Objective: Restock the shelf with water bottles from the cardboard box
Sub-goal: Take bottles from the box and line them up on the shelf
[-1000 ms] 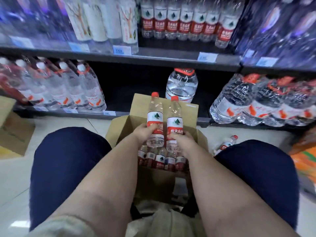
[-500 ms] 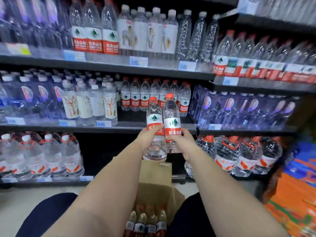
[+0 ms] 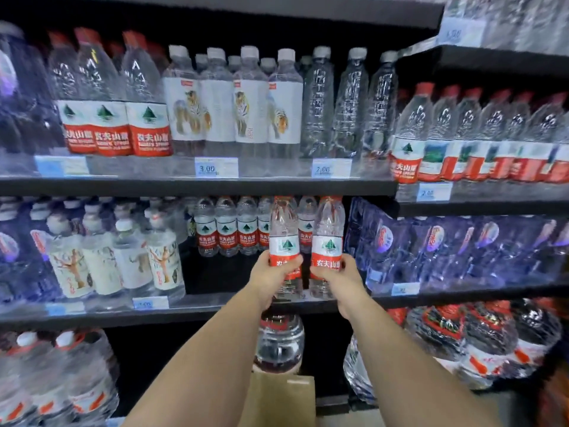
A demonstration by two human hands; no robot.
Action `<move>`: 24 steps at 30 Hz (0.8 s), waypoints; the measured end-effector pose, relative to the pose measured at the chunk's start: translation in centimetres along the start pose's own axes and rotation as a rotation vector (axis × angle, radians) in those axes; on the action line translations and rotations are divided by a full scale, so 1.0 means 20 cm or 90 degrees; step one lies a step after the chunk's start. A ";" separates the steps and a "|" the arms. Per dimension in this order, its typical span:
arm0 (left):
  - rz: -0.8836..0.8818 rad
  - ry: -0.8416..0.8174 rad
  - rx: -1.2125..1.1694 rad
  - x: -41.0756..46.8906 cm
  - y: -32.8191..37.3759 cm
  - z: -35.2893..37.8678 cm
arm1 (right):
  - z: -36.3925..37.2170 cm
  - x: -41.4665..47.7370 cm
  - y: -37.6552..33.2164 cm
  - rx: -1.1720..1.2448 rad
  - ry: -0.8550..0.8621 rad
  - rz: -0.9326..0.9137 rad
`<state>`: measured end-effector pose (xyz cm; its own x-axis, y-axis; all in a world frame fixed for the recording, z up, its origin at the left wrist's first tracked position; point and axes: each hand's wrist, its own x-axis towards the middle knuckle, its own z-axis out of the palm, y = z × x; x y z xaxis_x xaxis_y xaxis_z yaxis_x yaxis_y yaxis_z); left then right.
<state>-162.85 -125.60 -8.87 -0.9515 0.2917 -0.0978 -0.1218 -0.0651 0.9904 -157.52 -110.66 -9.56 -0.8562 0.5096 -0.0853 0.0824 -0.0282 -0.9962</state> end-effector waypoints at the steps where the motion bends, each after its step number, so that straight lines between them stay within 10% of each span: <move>1: 0.010 0.007 -0.001 0.07 -0.01 0.01 | 0.01 0.07 0.01 0.009 0.000 -0.012; 24: 0.088 0.052 0.295 0.74 -0.36 -0.06 | 0.14 0.73 0.29 -0.252 0.007 -0.020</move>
<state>-176.41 -121.99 -17.50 -0.9713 0.2328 0.0492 0.1285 0.3393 0.9318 -170.95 -105.71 -16.63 -0.8561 0.5142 -0.0521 0.2483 0.3208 -0.9140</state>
